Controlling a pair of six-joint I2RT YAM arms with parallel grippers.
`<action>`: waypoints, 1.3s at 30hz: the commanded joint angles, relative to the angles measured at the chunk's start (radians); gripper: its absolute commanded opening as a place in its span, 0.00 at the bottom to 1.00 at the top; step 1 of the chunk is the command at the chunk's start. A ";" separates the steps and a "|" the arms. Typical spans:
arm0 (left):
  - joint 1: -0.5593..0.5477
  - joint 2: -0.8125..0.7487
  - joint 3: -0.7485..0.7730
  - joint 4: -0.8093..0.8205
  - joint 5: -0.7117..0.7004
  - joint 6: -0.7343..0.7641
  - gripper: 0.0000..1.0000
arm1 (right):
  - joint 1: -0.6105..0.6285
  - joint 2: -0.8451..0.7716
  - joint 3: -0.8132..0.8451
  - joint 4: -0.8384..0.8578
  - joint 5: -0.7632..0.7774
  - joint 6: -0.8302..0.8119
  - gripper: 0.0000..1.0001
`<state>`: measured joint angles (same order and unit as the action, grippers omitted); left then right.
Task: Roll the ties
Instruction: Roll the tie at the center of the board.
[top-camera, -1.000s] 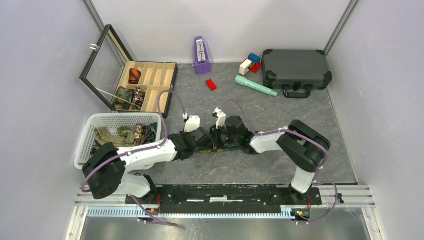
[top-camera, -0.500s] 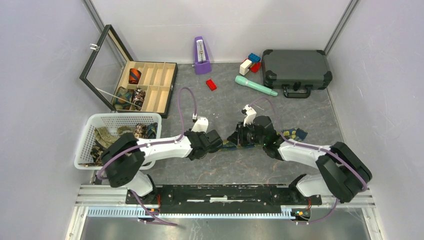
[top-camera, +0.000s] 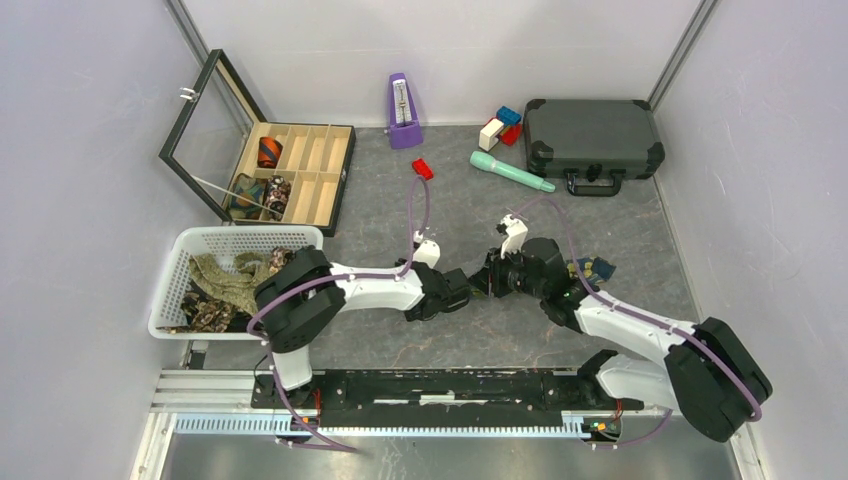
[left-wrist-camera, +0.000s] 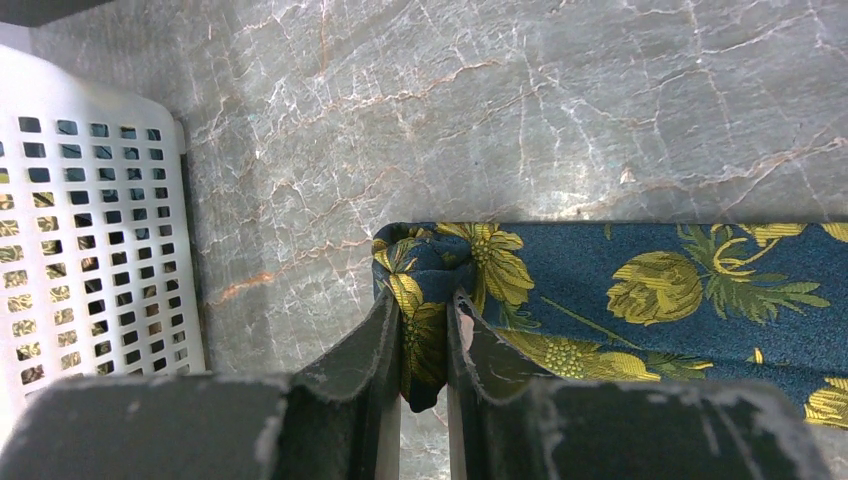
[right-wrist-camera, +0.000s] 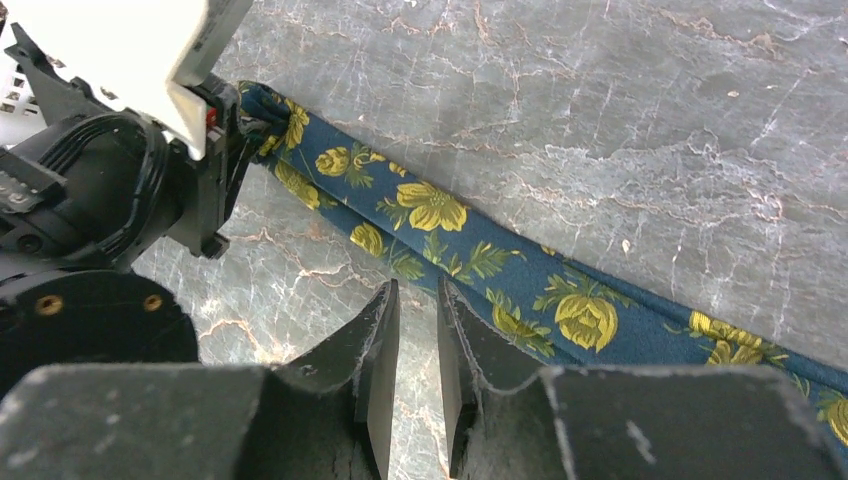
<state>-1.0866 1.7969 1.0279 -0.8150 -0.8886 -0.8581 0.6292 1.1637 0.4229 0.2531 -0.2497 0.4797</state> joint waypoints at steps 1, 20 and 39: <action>-0.010 0.072 0.045 0.027 0.032 -0.088 0.03 | -0.006 -0.052 -0.019 -0.028 0.017 -0.027 0.26; -0.021 0.104 0.126 0.040 0.146 -0.021 0.44 | -0.006 -0.113 0.020 -0.095 0.024 -0.042 0.28; -0.021 -0.066 0.129 0.035 0.228 0.080 0.61 | -0.005 -0.033 0.129 -0.097 0.035 -0.031 0.28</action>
<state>-1.1019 1.8038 1.1400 -0.8032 -0.6930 -0.8204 0.6270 1.1069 0.4950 0.1371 -0.2283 0.4477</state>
